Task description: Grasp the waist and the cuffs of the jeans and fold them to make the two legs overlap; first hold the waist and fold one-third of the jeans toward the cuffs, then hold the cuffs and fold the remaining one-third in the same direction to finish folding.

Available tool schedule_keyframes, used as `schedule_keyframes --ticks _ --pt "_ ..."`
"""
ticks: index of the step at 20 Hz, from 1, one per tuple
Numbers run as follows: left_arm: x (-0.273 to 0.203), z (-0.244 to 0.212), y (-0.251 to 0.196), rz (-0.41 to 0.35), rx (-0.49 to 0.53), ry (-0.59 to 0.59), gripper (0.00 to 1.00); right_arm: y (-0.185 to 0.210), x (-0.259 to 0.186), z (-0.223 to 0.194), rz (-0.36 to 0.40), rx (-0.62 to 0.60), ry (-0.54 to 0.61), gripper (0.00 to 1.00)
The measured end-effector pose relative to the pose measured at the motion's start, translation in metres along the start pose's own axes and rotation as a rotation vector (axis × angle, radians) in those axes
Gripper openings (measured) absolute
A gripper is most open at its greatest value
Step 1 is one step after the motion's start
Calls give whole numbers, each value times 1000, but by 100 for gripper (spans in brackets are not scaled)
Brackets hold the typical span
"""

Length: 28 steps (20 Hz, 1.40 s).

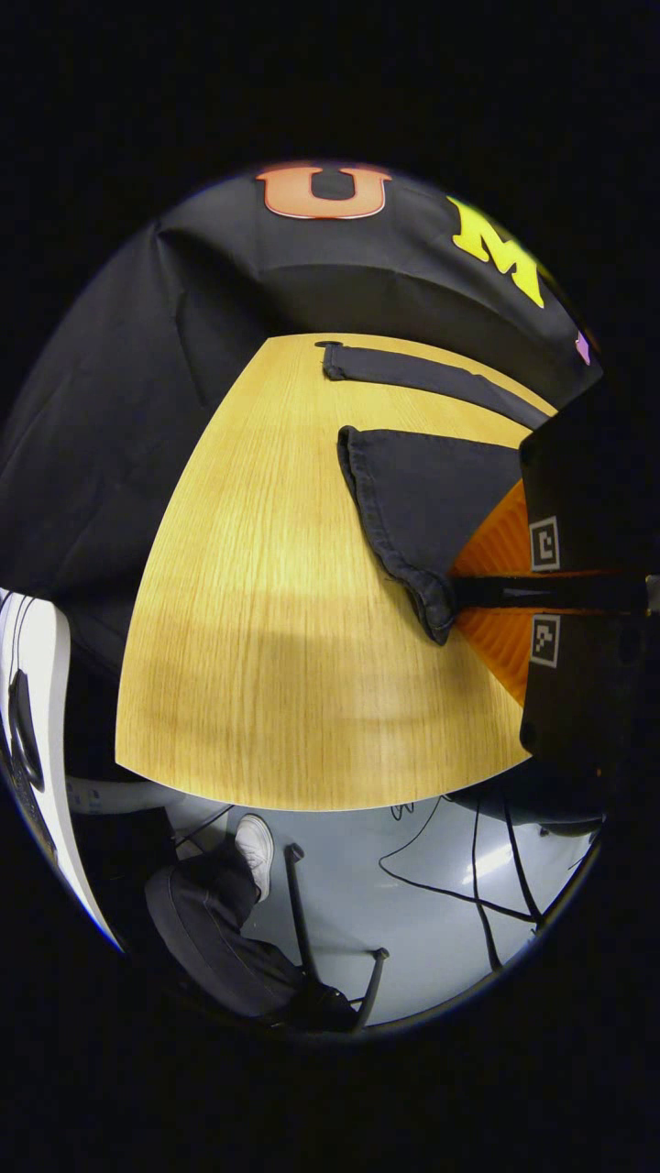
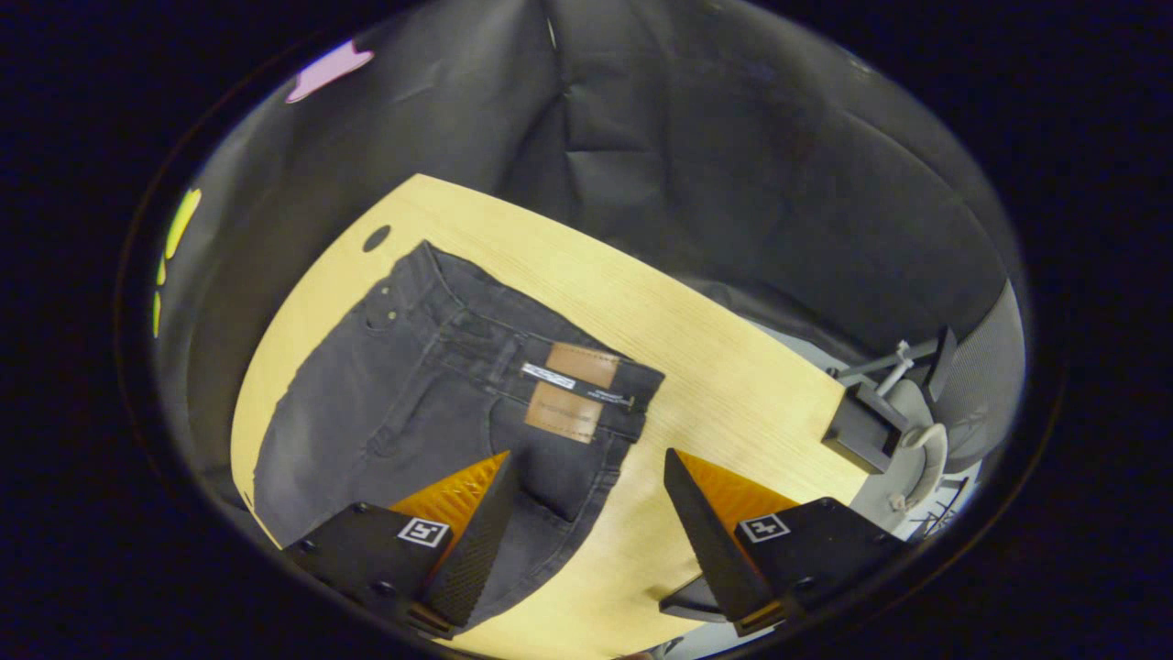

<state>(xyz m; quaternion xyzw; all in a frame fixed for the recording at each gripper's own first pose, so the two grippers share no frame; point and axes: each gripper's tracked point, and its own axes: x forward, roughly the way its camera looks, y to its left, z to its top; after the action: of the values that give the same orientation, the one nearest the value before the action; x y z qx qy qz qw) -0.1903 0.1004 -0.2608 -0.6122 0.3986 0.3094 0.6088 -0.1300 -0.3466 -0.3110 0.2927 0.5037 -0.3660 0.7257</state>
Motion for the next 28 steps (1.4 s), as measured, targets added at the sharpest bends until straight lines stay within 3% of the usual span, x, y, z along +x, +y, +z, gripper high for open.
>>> schedule_keyframes --ticks 3,4,6,7,8,9,10,13,16,21,24,28 --pt "1 0 -2 4 -2 1 4 11 16 -5 45 66 49 94" --pt "1 1 -2 2 -9 1 4 12 18 2 48 65 27 89" --pt "2 1 -4 -4 -25 -5 4 6 19 1 13 34 43 65" --pt "2 1 -4 -7 -28 -6 4 0 21 -3 -13 13 48 48" --pt "3 2 -6 -9 -27 -6 3 3 22 -1 -12 9 40 24" --pt "4 2 -8 -12 -19 -2 4 3 20 0 -12 29 37 26" --pt "5 3 -10 -13 -14 1 4 5 22 1 -6 55 33 7" --pt "7 5 -17 -29 -57 14 4 8 19 3 33 50 10 1" --pt "1 8 -42 -79 -122 40 3 25 -5 18 148 98 -26 1" --pt "-11 21 -128 -194 -115 59 3 80 -53 54 364 133 -74 0" --pt "-15 28 -186 -253 -104 52 3 117 -77 76 461 128 -94 1" --pt "-2 35 -242 -273 -99 38 3 157 -81 96 540 156 -92 1"
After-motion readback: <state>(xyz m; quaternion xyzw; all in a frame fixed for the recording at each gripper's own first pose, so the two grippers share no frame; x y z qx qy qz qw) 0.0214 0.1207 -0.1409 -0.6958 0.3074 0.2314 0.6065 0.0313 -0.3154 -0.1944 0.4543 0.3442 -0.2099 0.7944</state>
